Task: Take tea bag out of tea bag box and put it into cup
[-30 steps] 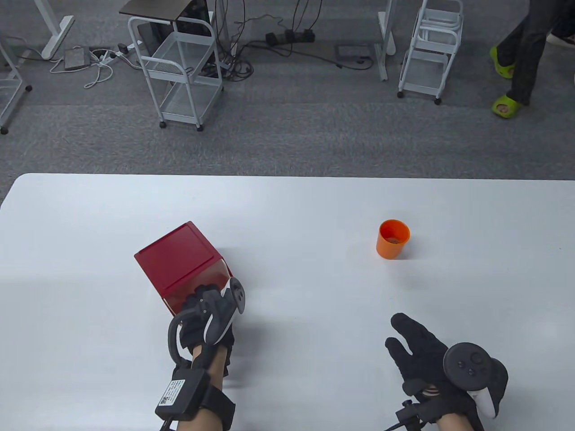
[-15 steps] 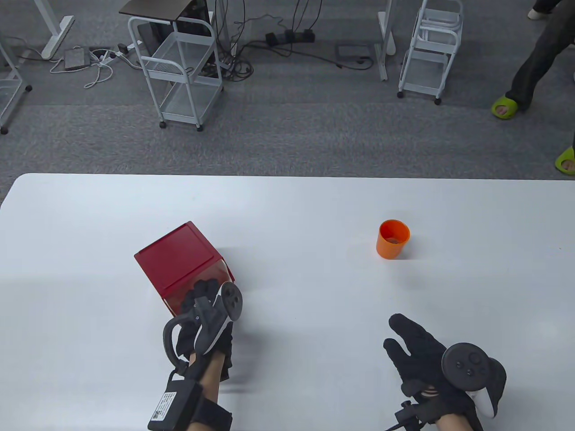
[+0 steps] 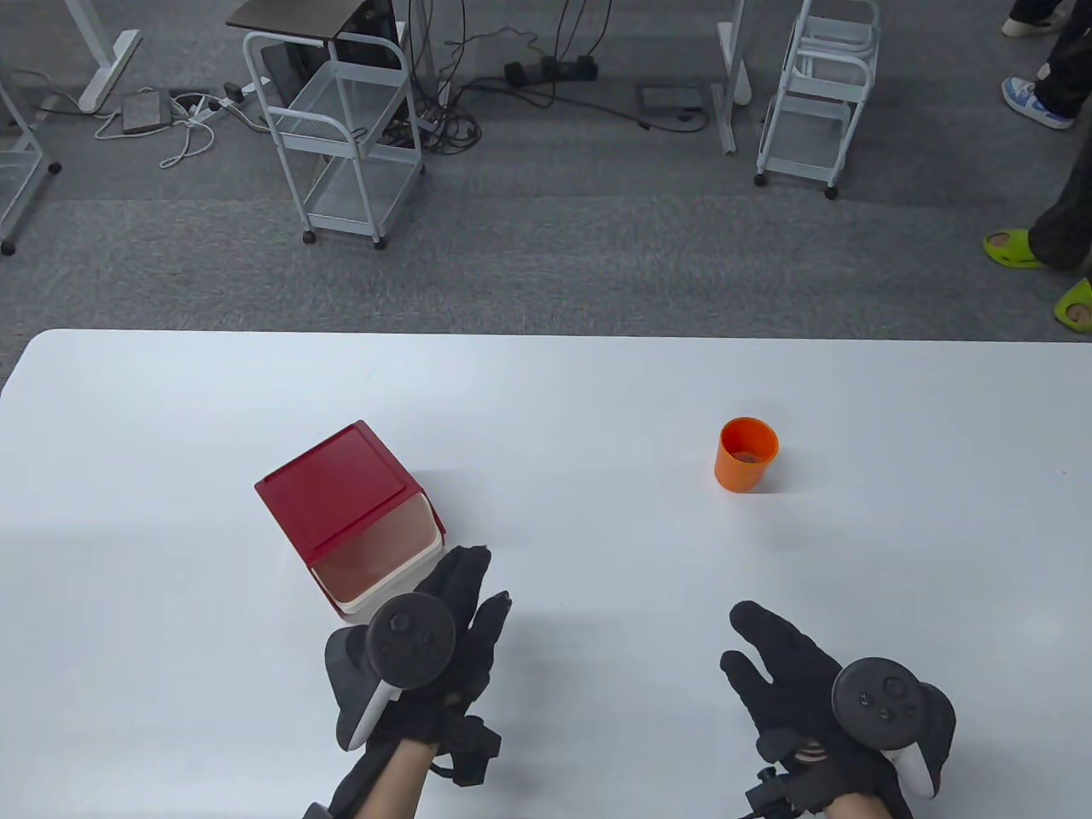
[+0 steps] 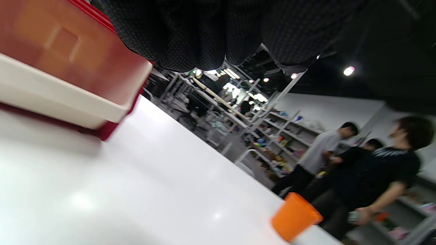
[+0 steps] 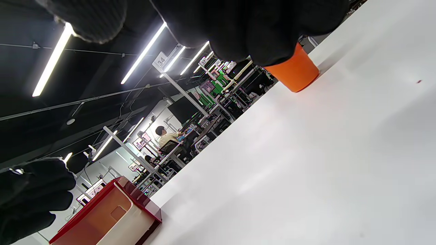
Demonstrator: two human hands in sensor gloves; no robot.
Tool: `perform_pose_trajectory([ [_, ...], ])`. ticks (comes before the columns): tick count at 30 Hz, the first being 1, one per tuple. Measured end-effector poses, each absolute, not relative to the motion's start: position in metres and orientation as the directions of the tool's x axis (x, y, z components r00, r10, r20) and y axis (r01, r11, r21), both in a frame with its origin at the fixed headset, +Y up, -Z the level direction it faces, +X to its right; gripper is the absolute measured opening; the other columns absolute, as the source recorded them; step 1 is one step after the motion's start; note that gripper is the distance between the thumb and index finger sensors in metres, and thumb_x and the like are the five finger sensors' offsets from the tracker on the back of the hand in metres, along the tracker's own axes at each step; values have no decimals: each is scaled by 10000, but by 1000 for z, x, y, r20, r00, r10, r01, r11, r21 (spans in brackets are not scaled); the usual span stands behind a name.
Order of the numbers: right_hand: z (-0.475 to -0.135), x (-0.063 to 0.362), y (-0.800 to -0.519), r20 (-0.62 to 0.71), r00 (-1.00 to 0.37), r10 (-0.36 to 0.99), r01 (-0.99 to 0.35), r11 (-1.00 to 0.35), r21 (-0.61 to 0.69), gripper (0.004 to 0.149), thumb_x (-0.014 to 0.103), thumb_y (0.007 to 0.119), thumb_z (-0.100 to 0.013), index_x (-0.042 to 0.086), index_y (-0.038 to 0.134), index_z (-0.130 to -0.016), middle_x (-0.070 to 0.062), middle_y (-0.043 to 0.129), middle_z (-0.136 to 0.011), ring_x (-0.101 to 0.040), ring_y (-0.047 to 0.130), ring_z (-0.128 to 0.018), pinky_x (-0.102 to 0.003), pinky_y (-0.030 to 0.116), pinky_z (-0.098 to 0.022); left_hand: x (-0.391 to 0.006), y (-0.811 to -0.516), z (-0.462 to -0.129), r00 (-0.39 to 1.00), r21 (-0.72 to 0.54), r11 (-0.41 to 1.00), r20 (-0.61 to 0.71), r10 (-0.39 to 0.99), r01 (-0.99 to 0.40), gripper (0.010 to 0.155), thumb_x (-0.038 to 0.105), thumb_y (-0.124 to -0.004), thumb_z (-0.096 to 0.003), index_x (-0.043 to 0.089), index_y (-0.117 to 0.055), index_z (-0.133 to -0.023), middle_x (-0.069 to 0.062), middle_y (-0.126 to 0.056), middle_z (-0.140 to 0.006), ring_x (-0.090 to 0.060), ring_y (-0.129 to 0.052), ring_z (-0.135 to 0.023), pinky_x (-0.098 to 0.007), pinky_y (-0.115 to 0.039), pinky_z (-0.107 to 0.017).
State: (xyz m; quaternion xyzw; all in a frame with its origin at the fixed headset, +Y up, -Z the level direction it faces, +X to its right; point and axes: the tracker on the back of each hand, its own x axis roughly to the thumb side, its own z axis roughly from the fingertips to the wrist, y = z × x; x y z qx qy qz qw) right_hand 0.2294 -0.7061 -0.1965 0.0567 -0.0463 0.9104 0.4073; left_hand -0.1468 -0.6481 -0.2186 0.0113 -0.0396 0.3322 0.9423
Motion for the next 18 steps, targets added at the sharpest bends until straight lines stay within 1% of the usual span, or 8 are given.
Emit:
perform_pose_trajectory([
  [4,-196,229,-706,142,-662,736,-747,-664,-38,644,541,722,-463,152,650,-971,-197,705,-1011,-495,759,-831,-590,623,-649,-141,-657,-208,673,-71,684,131,728,-726,635,506,-711,-503,240,-659,-1077,-90,-694,-1152,-331,-771,-996,-420,-698,-730],
  [8,-196,229,-707,139,-664,735,-745,-666,-36,644,542,722,-463,154,649,-971,-196,705,-1011,-494,759,-832,-590,622,-649,-134,-671,-201,607,-128,626,159,779,-769,665,535,-704,-504,221,-647,-1088,-109,-685,-1154,-342,-768,-992,-422,-699,-725],
  [14,-196,229,-708,134,-673,728,-737,-676,-28,645,542,723,-463,153,650,-971,-198,704,-1011,-495,760,-830,-590,622,-649,-130,-694,-199,595,-205,612,146,791,-764,707,582,-692,-494,225,-625,-1100,-105,-669,-1166,-339,-753,-1006,-419,-688,-738],
  [18,-196,228,-709,130,-681,720,-728,-685,-22,646,542,723,-462,152,649,-971,-197,704,-1011,-495,757,-832,-590,621,-649,-130,-703,-200,593,-245,606,135,794,-756,717,595,-691,-487,230,-623,-1101,-99,-663,-1171,-333,-748,-1013,-417,-684,-743],
])
